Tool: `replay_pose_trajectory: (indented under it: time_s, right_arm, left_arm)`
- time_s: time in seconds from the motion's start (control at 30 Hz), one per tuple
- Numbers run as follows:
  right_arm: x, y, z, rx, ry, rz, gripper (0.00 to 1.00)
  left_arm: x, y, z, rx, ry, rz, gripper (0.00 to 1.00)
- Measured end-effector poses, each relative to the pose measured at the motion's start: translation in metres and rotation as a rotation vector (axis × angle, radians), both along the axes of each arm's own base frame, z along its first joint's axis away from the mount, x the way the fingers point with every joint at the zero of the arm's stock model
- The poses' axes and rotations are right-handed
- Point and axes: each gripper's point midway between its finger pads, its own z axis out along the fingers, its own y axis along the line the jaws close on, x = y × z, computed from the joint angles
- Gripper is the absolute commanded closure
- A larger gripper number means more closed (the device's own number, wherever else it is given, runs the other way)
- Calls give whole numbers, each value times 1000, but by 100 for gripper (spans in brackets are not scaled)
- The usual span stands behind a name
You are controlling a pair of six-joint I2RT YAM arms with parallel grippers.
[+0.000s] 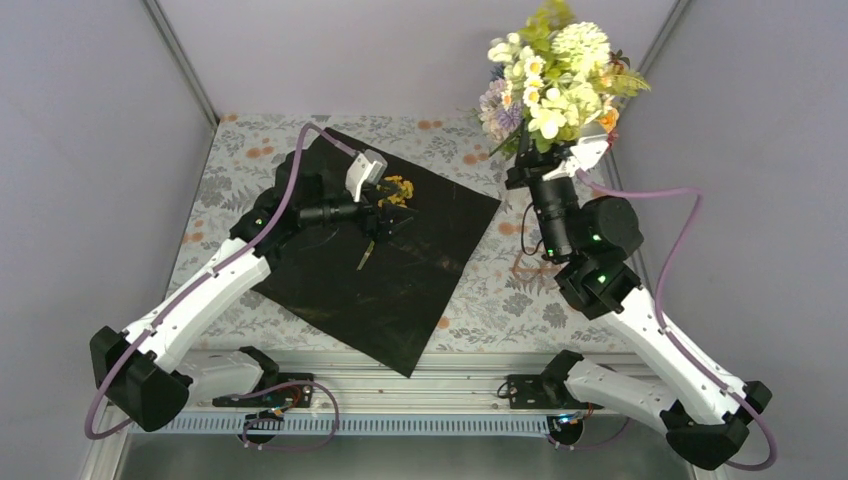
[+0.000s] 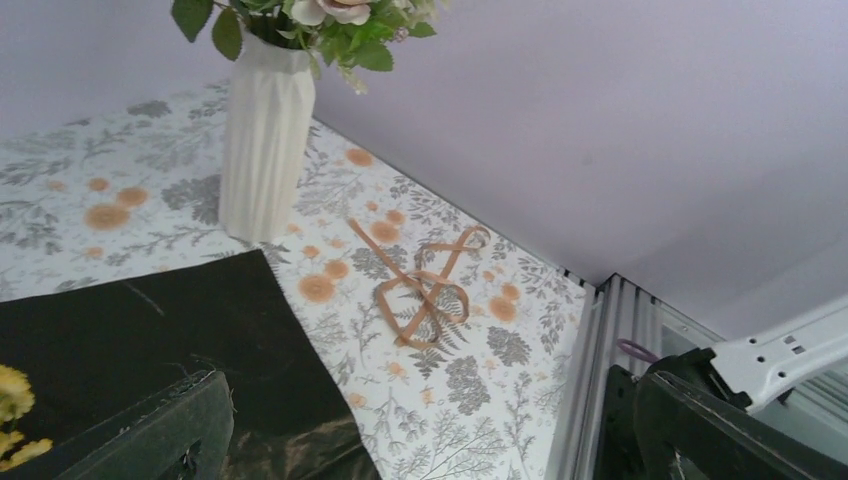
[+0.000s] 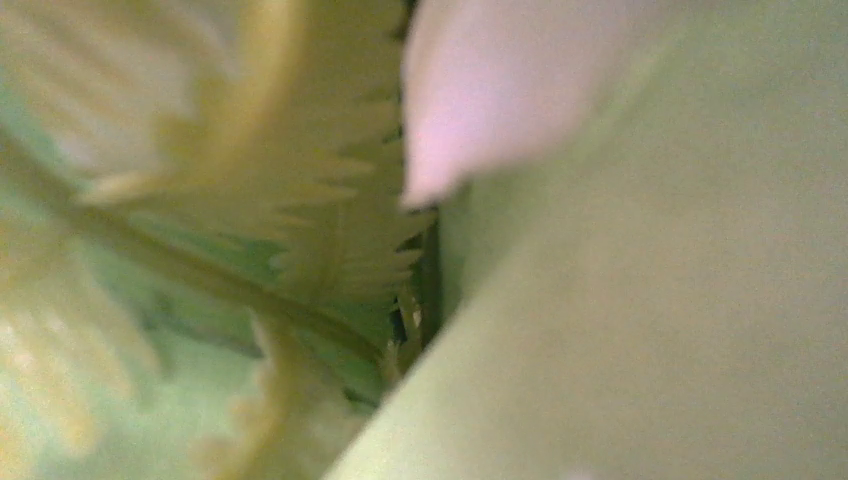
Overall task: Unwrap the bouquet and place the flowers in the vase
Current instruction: Insert the fake flower into the vase.
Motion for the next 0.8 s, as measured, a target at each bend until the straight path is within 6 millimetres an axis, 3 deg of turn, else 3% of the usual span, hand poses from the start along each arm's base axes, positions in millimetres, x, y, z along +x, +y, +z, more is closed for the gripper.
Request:
replay_pose_trajectory:
  time_s: [0.17,0.33,0.53,0.67,0.8]
  right_arm:
    - [-4,-39,29,-54,-87,-241,96]
    - [-3,-80,40,-110,-98,-482,96]
    - [4,-154,46,-146,-46,-803,96]
    - [17,-199,33,-157,27,-962,96]
    - [44,-245,0,-149,152,-1060,96]
  left_arm:
    - [2,7,-2,36,-24,39,0]
    - [2,13,-5,66,-35,62,0]
    - [3,16,-10,97,-46,76,0]
    - [3,17,-11,105,-47,79,0]
    - [3,18,-13,114,-51,82,0]
